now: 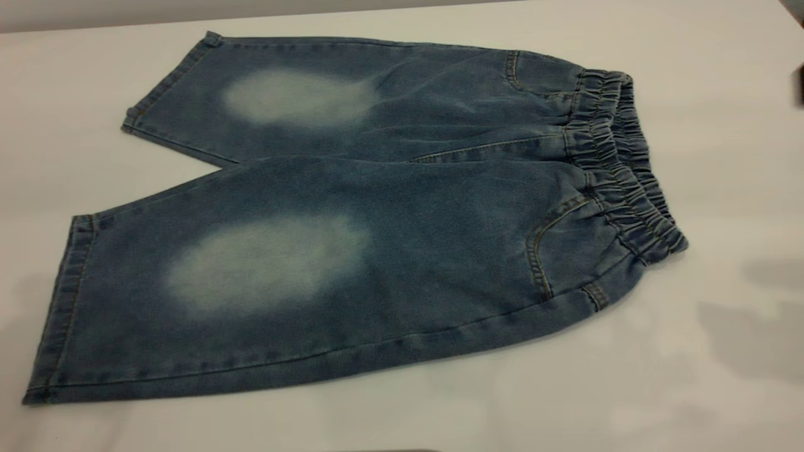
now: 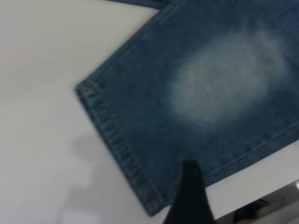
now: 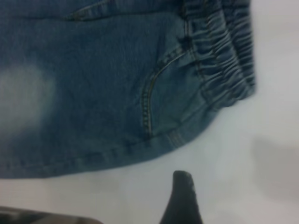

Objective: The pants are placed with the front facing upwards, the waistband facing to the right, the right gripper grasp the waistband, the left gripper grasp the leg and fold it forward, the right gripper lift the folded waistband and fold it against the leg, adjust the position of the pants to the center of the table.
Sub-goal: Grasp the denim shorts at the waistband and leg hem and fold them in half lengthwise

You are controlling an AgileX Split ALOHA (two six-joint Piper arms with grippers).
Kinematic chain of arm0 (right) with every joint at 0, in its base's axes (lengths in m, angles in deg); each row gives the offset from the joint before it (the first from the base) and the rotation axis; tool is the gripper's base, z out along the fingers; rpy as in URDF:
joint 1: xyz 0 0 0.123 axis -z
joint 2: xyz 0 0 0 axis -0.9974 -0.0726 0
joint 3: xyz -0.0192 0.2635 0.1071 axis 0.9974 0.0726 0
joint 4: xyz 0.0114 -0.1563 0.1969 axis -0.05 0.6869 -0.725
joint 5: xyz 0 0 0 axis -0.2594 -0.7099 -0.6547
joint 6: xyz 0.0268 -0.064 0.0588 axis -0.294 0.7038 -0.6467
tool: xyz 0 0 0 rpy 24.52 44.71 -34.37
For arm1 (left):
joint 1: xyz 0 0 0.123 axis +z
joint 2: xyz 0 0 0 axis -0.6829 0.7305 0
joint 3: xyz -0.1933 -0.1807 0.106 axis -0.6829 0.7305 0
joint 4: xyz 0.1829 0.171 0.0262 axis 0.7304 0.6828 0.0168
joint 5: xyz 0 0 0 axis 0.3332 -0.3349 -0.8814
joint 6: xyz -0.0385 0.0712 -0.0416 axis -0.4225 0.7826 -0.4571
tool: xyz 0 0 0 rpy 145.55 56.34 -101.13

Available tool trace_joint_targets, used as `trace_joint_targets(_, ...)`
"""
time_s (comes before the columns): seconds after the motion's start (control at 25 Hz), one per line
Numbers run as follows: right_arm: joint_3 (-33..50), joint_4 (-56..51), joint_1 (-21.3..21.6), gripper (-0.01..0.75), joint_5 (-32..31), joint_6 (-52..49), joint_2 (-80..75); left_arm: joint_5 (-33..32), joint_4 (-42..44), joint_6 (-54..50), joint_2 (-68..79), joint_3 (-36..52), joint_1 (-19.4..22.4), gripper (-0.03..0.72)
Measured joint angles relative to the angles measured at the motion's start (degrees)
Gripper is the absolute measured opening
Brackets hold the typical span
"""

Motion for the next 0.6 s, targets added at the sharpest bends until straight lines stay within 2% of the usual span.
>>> trace_joint_targets(0.16,0.0,-11.1,0.0,0.517,3.7,11.1,-11.3,2.5,-1.6,1.6,4.5,0.0,-2.9,0.508)
trace_joint_targets(0.32,-0.1,-25.7,0.0,0.515,4.6,24.6,-20.2,3.7,-1.6,1.9,7.5,-0.7,-5.5,0.508)
trace_joint_targets(0.44,-0.3,-36.9,0.0,0.515,4.4,34.3,-25.2,4.0,-1.8,1.9,9.0,-1.9,-6.1,0.508)
trace_joint_targets(0.6,-0.6,-45.7,0.0,0.515,3.9,42.9,-30.5,4.6,-1.9,1.9,11.0,-2.9,-6.1,0.508)
